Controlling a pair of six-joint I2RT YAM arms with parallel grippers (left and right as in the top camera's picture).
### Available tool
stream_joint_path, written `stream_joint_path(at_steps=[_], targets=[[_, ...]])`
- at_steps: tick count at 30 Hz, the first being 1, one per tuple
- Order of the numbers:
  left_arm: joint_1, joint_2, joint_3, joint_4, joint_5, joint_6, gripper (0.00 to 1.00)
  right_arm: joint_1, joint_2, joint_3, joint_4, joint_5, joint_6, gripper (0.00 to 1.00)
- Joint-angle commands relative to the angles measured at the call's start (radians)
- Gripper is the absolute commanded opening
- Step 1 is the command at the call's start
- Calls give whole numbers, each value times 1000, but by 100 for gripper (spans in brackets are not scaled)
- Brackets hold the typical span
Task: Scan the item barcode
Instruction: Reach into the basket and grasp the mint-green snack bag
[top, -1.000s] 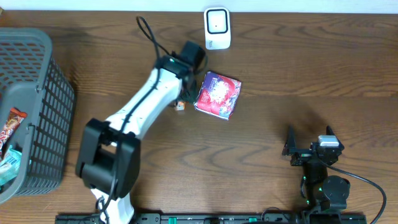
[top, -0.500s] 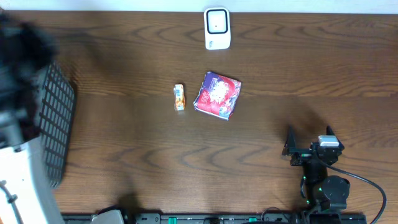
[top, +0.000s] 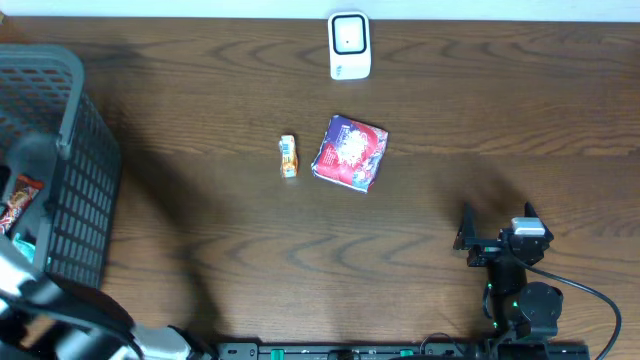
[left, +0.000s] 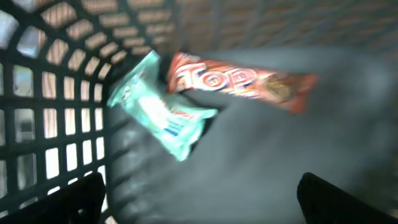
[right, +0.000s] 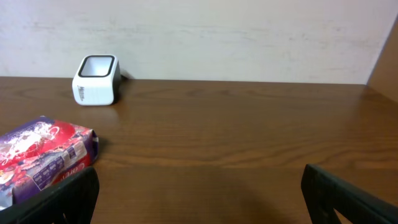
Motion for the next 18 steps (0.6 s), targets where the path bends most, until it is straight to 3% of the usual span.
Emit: stream_joint_path(at_steps=[1, 10, 18], targets=[[42, 95, 0, -22, -17, -27, 98, -6, -5, -2, -4, -5, 11, 99], [47, 308, -2, -11, -20, -19, 98, -6, -5, -2, -4, -5, 11, 99], [47, 415, -2, 2, -111, 31, 98, -6, -5, -2, -4, -5, 11, 99]])
